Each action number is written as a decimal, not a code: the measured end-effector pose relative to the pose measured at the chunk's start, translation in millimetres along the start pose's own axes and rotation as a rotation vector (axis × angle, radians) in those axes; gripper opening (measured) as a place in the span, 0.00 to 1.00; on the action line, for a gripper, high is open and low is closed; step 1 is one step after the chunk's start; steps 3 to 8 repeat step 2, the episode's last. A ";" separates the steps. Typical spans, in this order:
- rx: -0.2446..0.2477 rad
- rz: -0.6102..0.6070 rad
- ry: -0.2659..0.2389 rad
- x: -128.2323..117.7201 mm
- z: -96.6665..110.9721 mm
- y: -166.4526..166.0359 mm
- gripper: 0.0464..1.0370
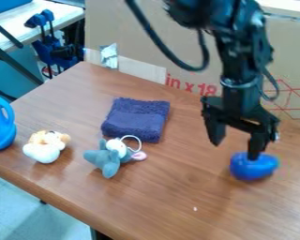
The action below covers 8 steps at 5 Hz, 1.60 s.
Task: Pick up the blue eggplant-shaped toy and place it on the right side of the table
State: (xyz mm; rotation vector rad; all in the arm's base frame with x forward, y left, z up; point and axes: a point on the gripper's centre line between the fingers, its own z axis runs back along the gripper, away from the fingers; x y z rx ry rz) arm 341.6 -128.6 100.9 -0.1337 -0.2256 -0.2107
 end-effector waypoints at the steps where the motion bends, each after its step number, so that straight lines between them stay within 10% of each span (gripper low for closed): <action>1: 0.020 -0.063 0.040 -22.4 29.3 11.4 0.97; 2: 0.150 -0.091 0.147 -54.7 48.9 23.7 0.97; 8: 0.150 -0.091 0.147 -54.7 48.9 23.7 0.97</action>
